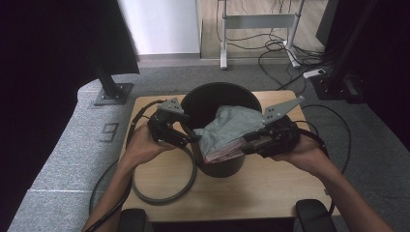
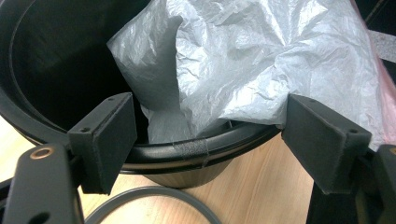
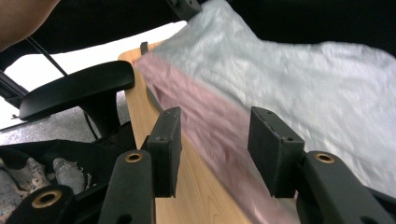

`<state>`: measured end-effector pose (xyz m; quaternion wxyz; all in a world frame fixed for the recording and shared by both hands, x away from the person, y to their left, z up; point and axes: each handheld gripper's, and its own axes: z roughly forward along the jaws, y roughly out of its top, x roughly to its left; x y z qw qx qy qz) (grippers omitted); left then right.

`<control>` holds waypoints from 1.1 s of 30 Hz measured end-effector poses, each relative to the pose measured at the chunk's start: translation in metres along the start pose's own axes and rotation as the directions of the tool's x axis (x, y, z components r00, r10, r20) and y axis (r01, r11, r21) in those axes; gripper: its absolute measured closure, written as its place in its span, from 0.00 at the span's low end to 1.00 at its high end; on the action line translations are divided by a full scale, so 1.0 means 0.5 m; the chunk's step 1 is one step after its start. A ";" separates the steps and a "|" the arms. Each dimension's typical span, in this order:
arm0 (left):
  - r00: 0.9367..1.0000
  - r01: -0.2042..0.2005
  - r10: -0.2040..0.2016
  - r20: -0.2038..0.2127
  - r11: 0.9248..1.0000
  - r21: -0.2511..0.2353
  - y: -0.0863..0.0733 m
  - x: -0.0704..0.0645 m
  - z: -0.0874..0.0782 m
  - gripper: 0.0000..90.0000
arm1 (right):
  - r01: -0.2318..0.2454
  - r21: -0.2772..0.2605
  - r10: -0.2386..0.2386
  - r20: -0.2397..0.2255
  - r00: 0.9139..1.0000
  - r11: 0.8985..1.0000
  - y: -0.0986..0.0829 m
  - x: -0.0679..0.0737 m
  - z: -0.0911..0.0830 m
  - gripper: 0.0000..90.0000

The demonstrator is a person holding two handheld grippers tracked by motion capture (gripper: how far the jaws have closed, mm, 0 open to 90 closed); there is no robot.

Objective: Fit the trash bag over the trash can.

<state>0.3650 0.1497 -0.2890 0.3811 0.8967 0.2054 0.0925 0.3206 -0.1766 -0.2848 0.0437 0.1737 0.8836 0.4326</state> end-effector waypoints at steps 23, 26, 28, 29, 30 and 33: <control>1.000 -0.006 0.006 0.002 1.000 0.007 0.001 -0.001 0.002 0.19 | -0.036 -0.020 0.036 -0.020 0.999 0.999 -0.044 -0.005 0.004 0.55; 1.000 -0.005 0.005 0.003 1.000 0.008 0.002 -0.001 0.003 0.18 | -0.028 -0.026 0.027 -0.034 0.999 0.999 -0.033 -0.004 0.017 0.54; 1.000 -0.005 0.004 0.003 1.000 0.009 0.002 -0.001 0.003 0.18 | -0.023 -0.029 0.022 -0.039 0.999 0.999 -0.026 -0.003 0.023 0.53; 1.000 -0.004 0.004 0.003 1.000 0.009 0.002 -0.001 0.003 0.18 | -0.023 -0.029 0.022 -0.039 0.999 0.999 -0.026 -0.003 0.023 0.53; 1.000 -0.005 0.005 0.002 1.000 0.009 0.002 -0.002 0.003 0.18 | -0.013 -0.033 0.011 -0.048 0.999 0.999 -0.017 -0.002 0.031 0.53; 1.000 -0.006 0.006 0.002 1.000 0.010 0.002 -0.002 0.002 0.18 | -0.003 -0.032 0.002 -0.047 0.999 0.999 -0.004 0.002 0.040 0.53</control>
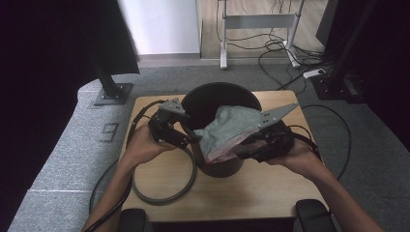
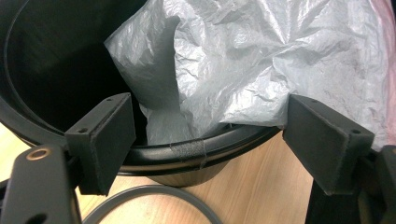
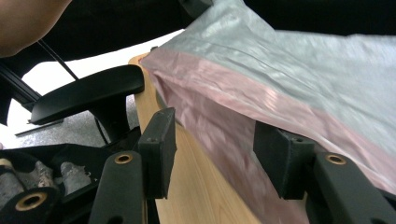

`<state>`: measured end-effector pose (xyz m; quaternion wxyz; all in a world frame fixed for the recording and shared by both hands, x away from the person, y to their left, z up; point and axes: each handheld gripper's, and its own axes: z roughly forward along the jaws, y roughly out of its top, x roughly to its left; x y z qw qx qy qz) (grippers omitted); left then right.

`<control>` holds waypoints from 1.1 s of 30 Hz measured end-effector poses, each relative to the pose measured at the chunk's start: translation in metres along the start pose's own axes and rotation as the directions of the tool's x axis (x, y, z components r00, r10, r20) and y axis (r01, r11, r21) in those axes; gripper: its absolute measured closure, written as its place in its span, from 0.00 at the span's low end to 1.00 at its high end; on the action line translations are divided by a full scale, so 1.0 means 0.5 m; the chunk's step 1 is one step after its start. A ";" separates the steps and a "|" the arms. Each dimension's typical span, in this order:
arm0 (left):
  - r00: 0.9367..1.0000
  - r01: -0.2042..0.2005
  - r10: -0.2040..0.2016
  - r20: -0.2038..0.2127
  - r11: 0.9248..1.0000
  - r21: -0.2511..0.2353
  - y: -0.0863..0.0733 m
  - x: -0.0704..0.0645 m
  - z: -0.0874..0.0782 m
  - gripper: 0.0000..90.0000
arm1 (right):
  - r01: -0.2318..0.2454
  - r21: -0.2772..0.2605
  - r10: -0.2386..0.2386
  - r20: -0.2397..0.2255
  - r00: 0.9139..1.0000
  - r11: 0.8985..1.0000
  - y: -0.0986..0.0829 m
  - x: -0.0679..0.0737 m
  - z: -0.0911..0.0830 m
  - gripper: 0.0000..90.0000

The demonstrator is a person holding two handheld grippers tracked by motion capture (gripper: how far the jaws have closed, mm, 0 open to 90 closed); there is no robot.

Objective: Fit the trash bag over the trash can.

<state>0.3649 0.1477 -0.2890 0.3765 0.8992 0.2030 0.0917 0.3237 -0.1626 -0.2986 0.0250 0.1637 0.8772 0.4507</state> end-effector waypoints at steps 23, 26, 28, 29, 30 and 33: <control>0.990 -0.065 0.070 0.121 0.997 -0.042 0.052 -0.064 -0.037 0.26 | 0.065 0.012 -0.065 -0.017 0.998 0.998 0.096 0.005 0.085 0.50; 0.989 -0.084 0.087 0.116 0.996 -0.035 0.058 -0.073 -0.035 0.27 | 0.065 0.020 -0.065 -0.001 0.998 0.998 0.098 0.000 0.091 0.50; 0.993 -0.087 0.088 0.083 0.996 -0.016 0.061 -0.074 -0.034 0.31 | 0.063 0.021 -0.063 0.001 0.998 0.998 0.099 -0.002 0.093 0.52; 0.996 -0.059 0.060 0.060 0.998 -0.009 0.062 -0.068 -0.035 0.39 | 0.062 0.025 -0.062 0.002 0.998 0.998 0.100 -0.003 0.094 0.54; 0.996 -0.059 0.060 0.060 0.998 -0.009 0.062 -0.068 -0.035 0.42 | 0.062 0.025 -0.062 0.002 0.998 0.998 0.100 -0.003 0.094 0.54; 0.999 -0.012 0.012 0.046 1.000 -0.002 0.059 -0.055 -0.040 0.48 | 0.056 0.035 -0.056 0.007 0.998 0.998 0.099 -0.005 0.094 0.57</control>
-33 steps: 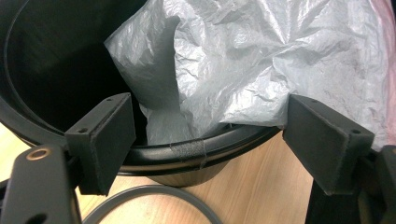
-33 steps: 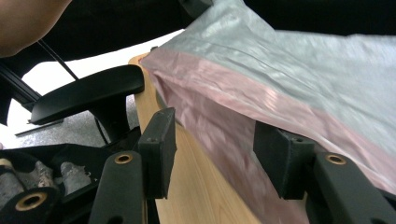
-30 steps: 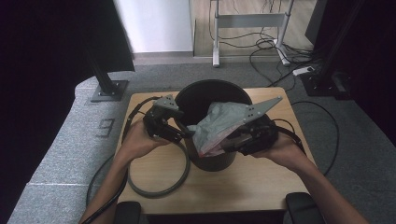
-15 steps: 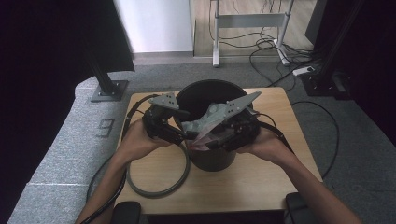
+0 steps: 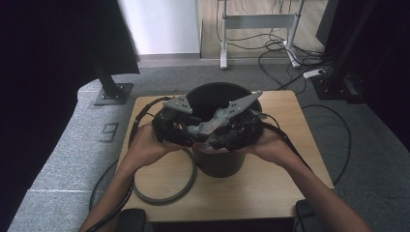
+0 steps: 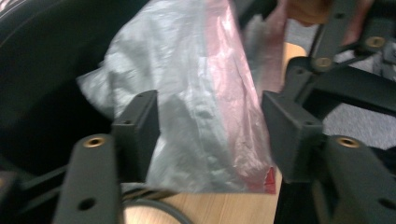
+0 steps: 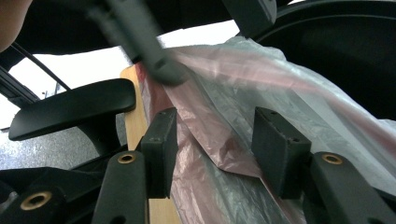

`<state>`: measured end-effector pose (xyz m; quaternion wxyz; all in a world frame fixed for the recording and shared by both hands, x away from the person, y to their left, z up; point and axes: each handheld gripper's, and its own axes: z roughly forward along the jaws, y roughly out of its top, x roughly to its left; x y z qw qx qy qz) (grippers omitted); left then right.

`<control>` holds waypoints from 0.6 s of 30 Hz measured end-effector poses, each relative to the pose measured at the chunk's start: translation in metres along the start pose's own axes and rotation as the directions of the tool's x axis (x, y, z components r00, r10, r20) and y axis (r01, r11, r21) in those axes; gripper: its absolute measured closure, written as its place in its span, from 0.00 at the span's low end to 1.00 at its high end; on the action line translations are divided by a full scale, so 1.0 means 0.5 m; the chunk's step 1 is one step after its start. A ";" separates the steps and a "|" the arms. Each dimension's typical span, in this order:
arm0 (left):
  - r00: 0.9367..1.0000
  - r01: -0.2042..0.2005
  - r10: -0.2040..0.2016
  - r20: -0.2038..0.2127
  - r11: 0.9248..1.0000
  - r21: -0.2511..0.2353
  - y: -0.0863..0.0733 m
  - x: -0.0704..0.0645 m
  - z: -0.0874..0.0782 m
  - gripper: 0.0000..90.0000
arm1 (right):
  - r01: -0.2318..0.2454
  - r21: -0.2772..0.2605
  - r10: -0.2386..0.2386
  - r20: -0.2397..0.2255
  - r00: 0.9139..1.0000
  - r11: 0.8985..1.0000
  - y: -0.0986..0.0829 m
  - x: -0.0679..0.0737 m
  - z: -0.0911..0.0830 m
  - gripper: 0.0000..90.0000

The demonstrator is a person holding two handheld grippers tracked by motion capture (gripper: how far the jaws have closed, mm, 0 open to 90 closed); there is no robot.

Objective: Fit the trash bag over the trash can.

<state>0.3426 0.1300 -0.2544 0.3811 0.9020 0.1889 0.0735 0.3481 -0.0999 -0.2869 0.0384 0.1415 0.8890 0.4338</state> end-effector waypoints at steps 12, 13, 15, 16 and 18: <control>0.997 0.077 -0.077 -0.012 0.997 0.027 -0.025 0.025 -0.004 0.87 | -0.022 0.011 0.022 0.007 1.000 1.000 0.000 -0.007 0.003 0.66; 0.996 0.084 -0.084 -0.003 0.996 0.023 -0.025 0.025 -0.002 0.87 | -0.022 0.011 0.022 0.007 1.000 1.000 0.000 -0.007 0.003 0.66; 0.996 0.090 -0.091 0.012 0.996 0.026 -0.022 0.026 0.003 0.95 | -0.017 0.010 0.017 0.006 1.000 1.000 0.005 -0.005 0.008 0.66; 0.996 0.090 -0.091 0.012 0.996 0.026 -0.022 0.026 0.003 0.96 | -0.017 0.010 0.017 0.006 1.000 1.000 0.005 -0.005 0.008 0.66; 0.996 0.090 -0.091 0.019 0.995 0.030 -0.019 0.027 0.007 0.97 | -0.009 0.006 0.009 0.000 1.000 1.000 0.014 -0.002 0.015 0.66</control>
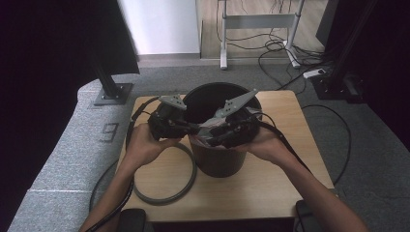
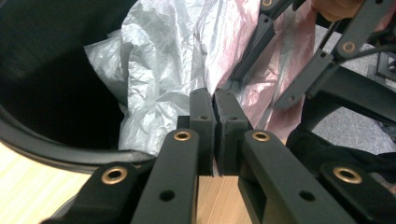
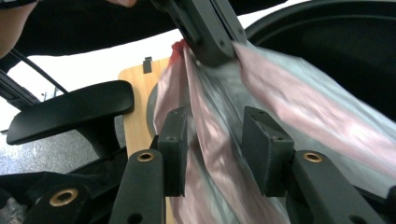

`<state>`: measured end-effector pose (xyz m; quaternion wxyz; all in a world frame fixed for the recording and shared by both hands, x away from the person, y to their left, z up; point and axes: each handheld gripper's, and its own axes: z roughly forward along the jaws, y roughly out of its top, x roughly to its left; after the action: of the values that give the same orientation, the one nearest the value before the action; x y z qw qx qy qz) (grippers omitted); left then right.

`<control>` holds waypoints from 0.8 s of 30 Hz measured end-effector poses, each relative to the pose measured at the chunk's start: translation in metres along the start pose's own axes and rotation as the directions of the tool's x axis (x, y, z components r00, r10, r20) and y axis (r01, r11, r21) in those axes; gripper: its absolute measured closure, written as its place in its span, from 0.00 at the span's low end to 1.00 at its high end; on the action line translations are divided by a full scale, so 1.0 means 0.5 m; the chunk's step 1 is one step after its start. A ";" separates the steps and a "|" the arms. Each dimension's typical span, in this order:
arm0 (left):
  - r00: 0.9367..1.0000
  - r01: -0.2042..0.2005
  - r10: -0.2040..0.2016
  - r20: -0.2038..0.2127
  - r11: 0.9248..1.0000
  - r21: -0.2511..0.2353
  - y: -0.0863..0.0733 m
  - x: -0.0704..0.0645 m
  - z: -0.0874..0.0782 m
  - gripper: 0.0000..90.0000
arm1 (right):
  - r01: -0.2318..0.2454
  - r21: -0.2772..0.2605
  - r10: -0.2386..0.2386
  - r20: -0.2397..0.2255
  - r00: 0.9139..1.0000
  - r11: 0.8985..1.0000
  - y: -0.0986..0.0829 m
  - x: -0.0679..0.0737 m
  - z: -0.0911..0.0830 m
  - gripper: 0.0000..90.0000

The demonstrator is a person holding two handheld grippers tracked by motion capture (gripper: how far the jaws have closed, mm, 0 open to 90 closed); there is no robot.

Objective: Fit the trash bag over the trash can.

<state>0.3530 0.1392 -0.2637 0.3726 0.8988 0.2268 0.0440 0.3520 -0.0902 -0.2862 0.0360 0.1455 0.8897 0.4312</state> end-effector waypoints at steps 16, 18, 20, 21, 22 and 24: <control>0.999 0.036 -0.036 0.019 0.999 -0.017 0.002 0.025 0.008 0.98 | 0.014 -0.009 -0.014 -0.007 1.000 1.000 0.034 0.003 0.023 0.98; 0.999 0.041 -0.041 0.009 0.999 -0.020 0.001 0.031 0.005 0.99 | 0.011 -0.004 -0.011 -0.003 1.000 1.000 0.033 0.000 0.019 0.98; 0.999 0.043 -0.043 -0.001 0.999 -0.021 -0.001 0.039 0.002 0.99 | 0.008 0.004 -0.008 0.020 1.000 1.000 0.027 -0.012 0.001 0.98; 0.999 0.047 -0.048 -0.011 0.999 -0.024 -0.002 0.042 0.000 0.99 | 0.008 0.004 -0.008 0.020 1.000 1.000 0.027 -0.012 0.001 0.98; 0.998 0.052 -0.052 -0.020 0.998 -0.027 -0.002 0.046 -0.001 0.99 | 0.003 0.004 -0.003 0.029 1.000 1.000 0.024 -0.017 -0.006 0.98; 0.997 0.062 -0.063 -0.038 0.998 -0.032 -0.004 0.061 -0.007 0.99 | -0.021 -0.002 0.021 0.056 0.998 1.000 0.011 -0.038 -0.030 0.98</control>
<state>0.3787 0.1561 -0.2654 0.3829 0.8845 0.2612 0.0534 0.3687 -0.1040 -0.2739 0.0567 0.1668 0.8865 0.4279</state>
